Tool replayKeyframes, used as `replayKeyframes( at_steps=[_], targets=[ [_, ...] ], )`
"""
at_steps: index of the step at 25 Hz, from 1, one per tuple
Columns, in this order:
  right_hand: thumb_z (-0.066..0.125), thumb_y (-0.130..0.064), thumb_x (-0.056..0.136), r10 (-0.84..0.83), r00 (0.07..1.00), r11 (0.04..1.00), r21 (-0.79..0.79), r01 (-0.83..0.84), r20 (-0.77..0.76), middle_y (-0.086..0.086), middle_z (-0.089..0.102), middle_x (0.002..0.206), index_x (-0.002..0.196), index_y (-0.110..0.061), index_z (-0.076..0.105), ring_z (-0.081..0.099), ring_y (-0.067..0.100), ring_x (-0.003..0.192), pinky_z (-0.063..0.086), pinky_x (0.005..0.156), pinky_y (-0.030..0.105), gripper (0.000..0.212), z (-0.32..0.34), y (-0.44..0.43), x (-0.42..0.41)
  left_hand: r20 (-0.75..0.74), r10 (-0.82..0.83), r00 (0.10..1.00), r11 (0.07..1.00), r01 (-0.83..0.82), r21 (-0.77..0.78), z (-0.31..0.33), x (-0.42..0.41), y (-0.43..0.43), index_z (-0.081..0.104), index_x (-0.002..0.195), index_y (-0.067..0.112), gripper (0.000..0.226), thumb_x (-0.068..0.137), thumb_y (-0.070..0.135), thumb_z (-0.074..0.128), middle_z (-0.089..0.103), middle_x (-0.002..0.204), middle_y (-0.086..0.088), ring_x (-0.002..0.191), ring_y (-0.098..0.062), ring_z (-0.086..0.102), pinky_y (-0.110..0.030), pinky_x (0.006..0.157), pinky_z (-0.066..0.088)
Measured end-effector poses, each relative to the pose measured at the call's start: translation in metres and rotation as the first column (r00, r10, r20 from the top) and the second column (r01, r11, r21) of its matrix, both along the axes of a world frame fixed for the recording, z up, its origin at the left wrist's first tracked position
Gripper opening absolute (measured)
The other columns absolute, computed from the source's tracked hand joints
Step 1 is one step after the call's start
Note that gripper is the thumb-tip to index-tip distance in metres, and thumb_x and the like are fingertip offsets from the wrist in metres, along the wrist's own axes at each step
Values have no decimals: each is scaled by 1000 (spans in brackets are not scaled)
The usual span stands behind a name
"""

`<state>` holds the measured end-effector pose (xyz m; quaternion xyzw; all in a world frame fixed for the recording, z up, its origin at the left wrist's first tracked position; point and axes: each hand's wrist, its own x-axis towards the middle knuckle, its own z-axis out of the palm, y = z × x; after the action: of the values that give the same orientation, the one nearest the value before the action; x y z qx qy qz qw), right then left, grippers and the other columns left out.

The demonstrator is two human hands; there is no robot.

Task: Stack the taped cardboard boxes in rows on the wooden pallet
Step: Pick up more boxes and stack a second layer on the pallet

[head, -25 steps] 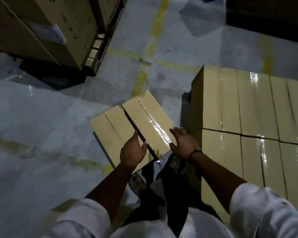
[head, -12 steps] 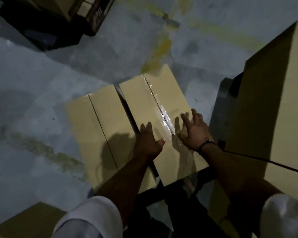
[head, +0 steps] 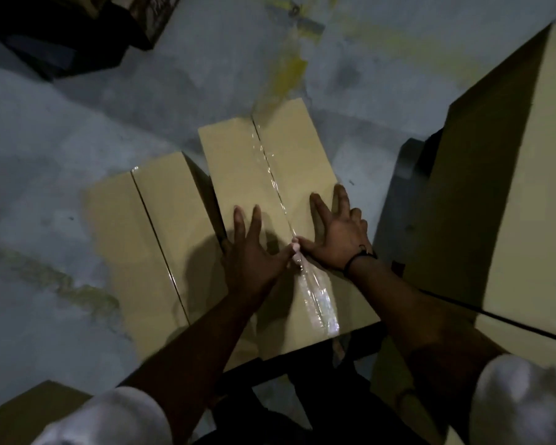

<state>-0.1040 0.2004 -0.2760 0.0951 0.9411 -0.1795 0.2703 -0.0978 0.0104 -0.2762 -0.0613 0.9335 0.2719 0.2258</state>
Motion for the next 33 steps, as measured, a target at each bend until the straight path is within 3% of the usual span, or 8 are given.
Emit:
replayKeyframes(
  at_steps=[4, 7, 11, 15, 20, 23, 28, 33],
  targets=[
    [56, -84, 79, -114, 987, 993, 7, 116, -110, 8, -10, 171, 161, -42, 14, 29, 47, 143, 28, 116, 55, 101, 120, 18, -9, -112, -131, 985, 991, 127, -42, 116, -18, 7, 13, 161, 48, 109, 72, 86, 63, -5, 172, 13, 148, -46, 27, -62, 113, 32],
    [58, -86, 75, -216, 964, 976, -21, 216, -156, 8, -4, 171, 160, -43, 22, 27, 43, 147, 25, 118, 56, 102, 216, 37, -8, -149, -181, 972, 983, 185, 16, 223, -29, 29, 20, 160, 46, 109, 70, 86, 65, -4, 171, 16, 151, -39, 26, -63, 116, 26],
    [62, -93, 60, -445, 861, 892, -36, 451, -247, 9, 8, 170, 155, -46, 35, 37, 41, 145, 37, 117, 50, 109, 328, 88, 16, -204, -228, 952, 969, 242, 47, 336, -37, 85, 34, 157, 41, 109, 65, 90, 65, 6, 170, 19, 151, -40, 25, -64, 118, 21],
    [72, -88, 59, -595, 764, 795, -40, 606, -251, 9, 5, 171, 152, -48, 39, 40, 43, 142, 38, 115, 49, 107, 395, 158, 55, -232, -399, 887, 903, 424, 72, 405, -25, 174, 39, 155, 40, 104, 66, 81, 72, 15, 170, 17, 151, -43, 22, -61, 119, 19],
    [73, -88, 56, -712, 649, 682, -42, 730, -267, 6, 7, 170, 151, -47, 42, 35, 44, 145, 36, 117, 55, 107, 411, 247, 108, -226, -608, 761, 769, 635, 70, 417, 0, 274, 32, 158, 39, 104, 71, 75, 74, 17, 170, 13, 152, -49, 11, -64, 120, 20],
    [77, -81, 63, -720, 644, 669, -12, 743, -260, 6, 8, 170, 152, -45, 41, 31, 43, 147, 34, 117, 56, 103, 401, 290, 123, -212, -694, 688, 697, 716, 45, 393, 9, 317, 28, 159, 38, 104, 72, 74, 75, 12, 171, 11, 151, -51, 13, -65, 119, 22],
    [83, -73, 63, -731, 645, 667, -31, 745, -223, 4, 8, 170, 149, -47, 43, 30, 41, 147, 34, 117, 53, 99, 380, 330, 128, -199, -734, 650, 662, 749, 6, 361, 18, 355, 25, 160, 39, 102, 76, 74, 72, -7, 172, 10, 151, -53, 6, -65, 121, 16],
    [84, -72, 64, -724, 650, 675, -41, 737, -232, 2, 4, 171, 151, -46, 41, 27, 39, 149, 35, 117, 54, 101, 367, 352, 137, -186, -748, 637, 647, 762, 7, 354, 25, 371, 22, 161, 39, 102, 79, 72, 71, -14, 171, 10, 152, -53, -3, -64, 121, 9]
  ],
)
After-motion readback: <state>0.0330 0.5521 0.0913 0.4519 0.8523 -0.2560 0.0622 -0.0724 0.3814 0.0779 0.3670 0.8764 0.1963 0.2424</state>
